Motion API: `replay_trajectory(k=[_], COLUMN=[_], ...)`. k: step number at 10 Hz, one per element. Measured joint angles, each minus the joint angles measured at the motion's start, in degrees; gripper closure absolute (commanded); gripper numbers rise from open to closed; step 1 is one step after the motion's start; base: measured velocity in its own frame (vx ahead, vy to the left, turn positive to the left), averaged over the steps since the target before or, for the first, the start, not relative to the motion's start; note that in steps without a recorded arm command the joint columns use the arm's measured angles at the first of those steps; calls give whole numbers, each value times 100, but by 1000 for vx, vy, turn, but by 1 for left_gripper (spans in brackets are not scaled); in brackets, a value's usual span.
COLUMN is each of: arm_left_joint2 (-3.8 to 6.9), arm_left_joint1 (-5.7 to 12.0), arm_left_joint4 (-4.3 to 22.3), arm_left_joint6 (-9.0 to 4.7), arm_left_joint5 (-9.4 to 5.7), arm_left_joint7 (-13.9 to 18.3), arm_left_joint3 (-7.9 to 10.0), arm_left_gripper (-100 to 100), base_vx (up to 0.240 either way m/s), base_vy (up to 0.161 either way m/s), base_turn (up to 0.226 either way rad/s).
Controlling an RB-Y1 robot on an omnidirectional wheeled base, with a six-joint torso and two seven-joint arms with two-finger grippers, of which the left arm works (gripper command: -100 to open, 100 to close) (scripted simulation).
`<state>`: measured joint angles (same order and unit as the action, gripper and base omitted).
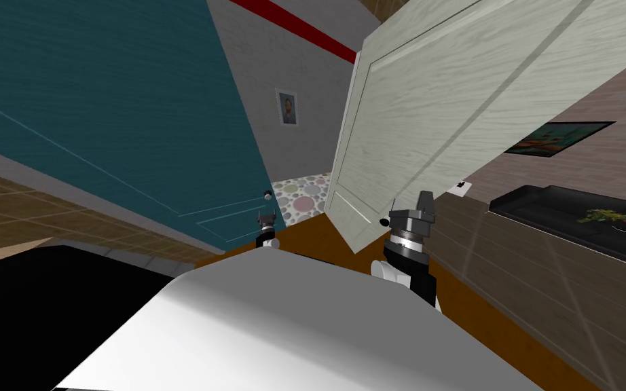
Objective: Pull the door open
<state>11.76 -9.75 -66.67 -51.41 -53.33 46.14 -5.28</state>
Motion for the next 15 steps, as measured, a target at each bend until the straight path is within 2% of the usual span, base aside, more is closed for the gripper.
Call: replay_trajectory(k=[3,6,8,10,12,14,15], arm_left_joint2=[34,87,122,154,184,189,189], arm_left_joint1=[54,163,209,338,319,375,378], arm_left_joint4=[295,715,897,1224,1329,1507,1516], arm_left_joint6=[-83,-216,-239,-317,-347,-401,-409], arm_left_joint5=[-289,-533,-762,-926,-1129,-1234,-1240], arm_left_joint7=[248,558,708,908,1048,1161,1173], arm_left_joint3=[-17,-51,-44,-59,-60,-75,-76], arm_left_gripper=[-100,-100,-100,-100,-100,-100,-100], base_vx=[69,66,74,73,58,31,117], base_vy=[54,54,73,61,54,30,16], base_turn=[-97,-89,-91,-102,-57,-32,30])
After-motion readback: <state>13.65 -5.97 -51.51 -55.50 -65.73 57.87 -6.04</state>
